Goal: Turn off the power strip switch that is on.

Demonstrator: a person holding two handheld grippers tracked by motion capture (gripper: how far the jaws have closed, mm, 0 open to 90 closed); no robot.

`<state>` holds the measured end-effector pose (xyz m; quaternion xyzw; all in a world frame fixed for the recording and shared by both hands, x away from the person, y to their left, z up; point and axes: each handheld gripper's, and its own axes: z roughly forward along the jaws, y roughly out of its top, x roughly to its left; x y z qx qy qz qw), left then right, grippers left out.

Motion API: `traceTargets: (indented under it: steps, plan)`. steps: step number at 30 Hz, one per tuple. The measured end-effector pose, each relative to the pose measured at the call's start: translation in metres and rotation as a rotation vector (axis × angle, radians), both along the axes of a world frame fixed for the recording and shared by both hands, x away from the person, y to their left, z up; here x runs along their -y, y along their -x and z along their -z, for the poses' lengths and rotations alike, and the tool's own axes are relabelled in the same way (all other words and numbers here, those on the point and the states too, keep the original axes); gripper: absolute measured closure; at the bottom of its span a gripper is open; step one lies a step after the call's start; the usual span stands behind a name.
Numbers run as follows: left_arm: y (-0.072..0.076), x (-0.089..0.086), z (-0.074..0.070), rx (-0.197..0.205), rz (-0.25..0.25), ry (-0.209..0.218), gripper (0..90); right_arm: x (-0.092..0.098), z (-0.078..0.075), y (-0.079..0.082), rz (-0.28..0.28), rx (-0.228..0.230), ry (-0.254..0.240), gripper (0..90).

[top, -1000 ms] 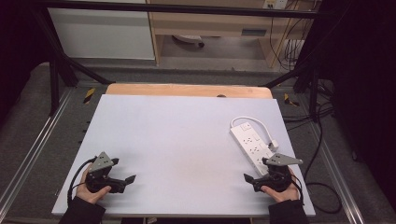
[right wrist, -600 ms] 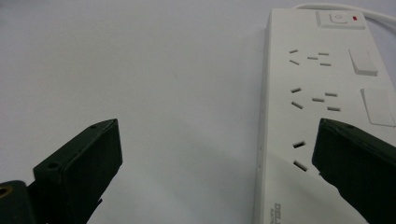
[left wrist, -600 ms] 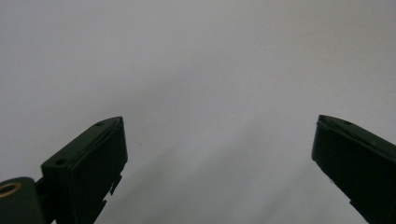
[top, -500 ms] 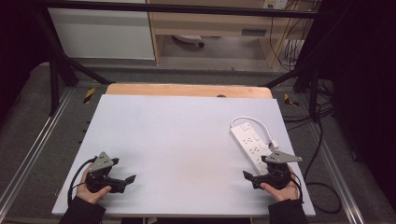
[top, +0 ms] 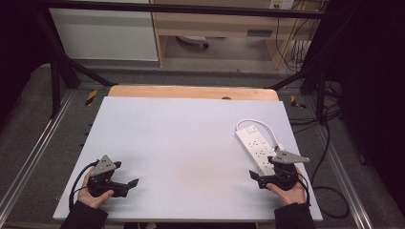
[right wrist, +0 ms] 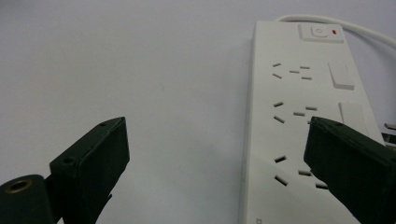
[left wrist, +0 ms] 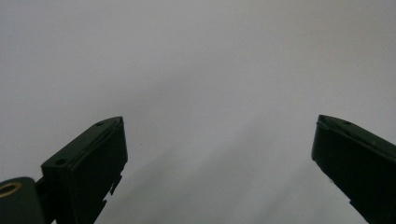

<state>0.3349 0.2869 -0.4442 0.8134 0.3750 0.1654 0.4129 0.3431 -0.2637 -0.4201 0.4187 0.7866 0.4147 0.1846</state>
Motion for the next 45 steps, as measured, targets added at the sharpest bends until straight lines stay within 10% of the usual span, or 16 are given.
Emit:
traceTargets:
  steps: [45]
  plan:
    - [-0.001, -0.001, 0.0, 0.003, -0.01, -0.004, 3.2, -0.001, -0.013, -0.017, 0.119, 0.04, 0.041, 21.6]
